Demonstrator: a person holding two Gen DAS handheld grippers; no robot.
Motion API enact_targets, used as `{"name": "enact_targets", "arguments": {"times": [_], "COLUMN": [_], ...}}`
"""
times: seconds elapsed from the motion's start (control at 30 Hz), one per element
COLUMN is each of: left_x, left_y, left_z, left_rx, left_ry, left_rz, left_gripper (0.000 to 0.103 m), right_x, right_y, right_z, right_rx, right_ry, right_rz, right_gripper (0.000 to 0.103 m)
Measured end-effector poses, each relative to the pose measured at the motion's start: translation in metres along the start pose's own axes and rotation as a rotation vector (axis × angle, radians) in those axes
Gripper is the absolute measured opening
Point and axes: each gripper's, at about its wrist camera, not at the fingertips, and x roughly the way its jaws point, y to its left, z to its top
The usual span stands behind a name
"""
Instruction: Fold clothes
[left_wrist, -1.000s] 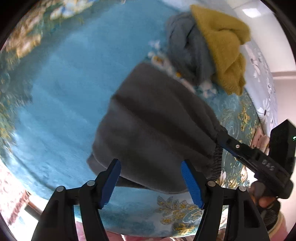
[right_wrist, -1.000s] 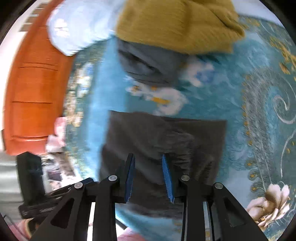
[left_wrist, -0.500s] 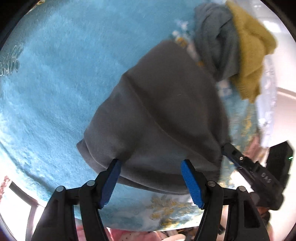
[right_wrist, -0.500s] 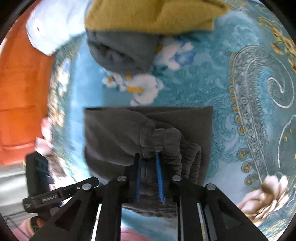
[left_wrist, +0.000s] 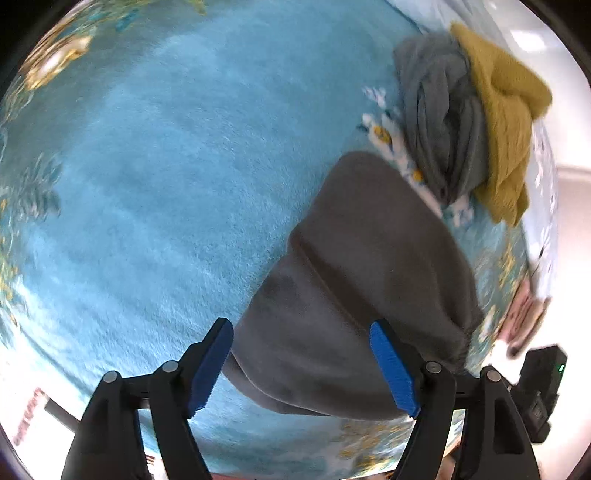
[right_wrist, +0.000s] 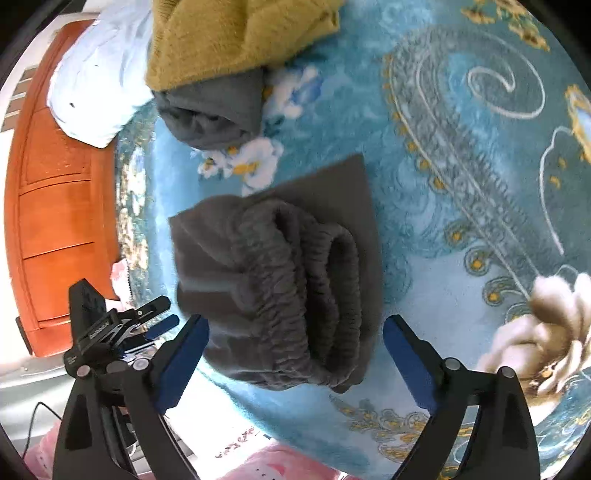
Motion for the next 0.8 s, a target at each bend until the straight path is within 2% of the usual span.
{"name": "enact_targets", "arguments": {"times": [0.07, 0.13, 0.2, 0.27, 0.33, 0.53, 0.7, 0.8], "left_x": [0.008, 0.014, 0.019, 0.023, 0.028, 0.04, 0.047, 0.049], "left_y": [-0.001, 0.0, 0.002, 0.004, 0.006, -0.001, -0.016, -0.023], "left_z": [0.005, 0.01, 0.016, 0.023, 0.029, 0.044, 0.051, 0.056], "left_rx": [0.033, 0.041, 0.037, 0.031, 0.026, 0.053, 0.114, 0.138], "left_ry": [0.023, 0.042, 0.051, 0.059, 0.067, 0.115, 0.133, 0.132], "left_rz": [0.009, -0.012, -0.029, -0.045, -0.062, -0.124, -0.115, -0.099], "left_gripper": [0.084, 0.085, 0.094, 0.098, 0.098, 0.1, 0.1, 0.1], "right_x": [0.007, 0.012, 0.018, 0.025, 0.03, 0.037, 0.048, 0.052], "right_y": [-0.005, -0.01, -0.015, -0.021, -0.027, -0.035, -0.029, -0.025], "right_z": [0.001, 0.004, 0.008, 0.01, 0.012, 0.012, 0.016, 0.018], "right_rx": [0.011, 0.016, 0.017, 0.026, 0.039, 0.054, 0.042, -0.004], "right_ry": [-0.008, -0.005, 0.006, 0.02, 0.035, 0.033, 0.074, 0.081], "right_rz": [-0.012, -0.008, -0.006, 0.002, 0.016, 0.098, 0.159, 0.145], "right_gripper": [0.096, 0.096, 0.096, 0.097, 0.103, 0.103, 0.103, 0.103]}}
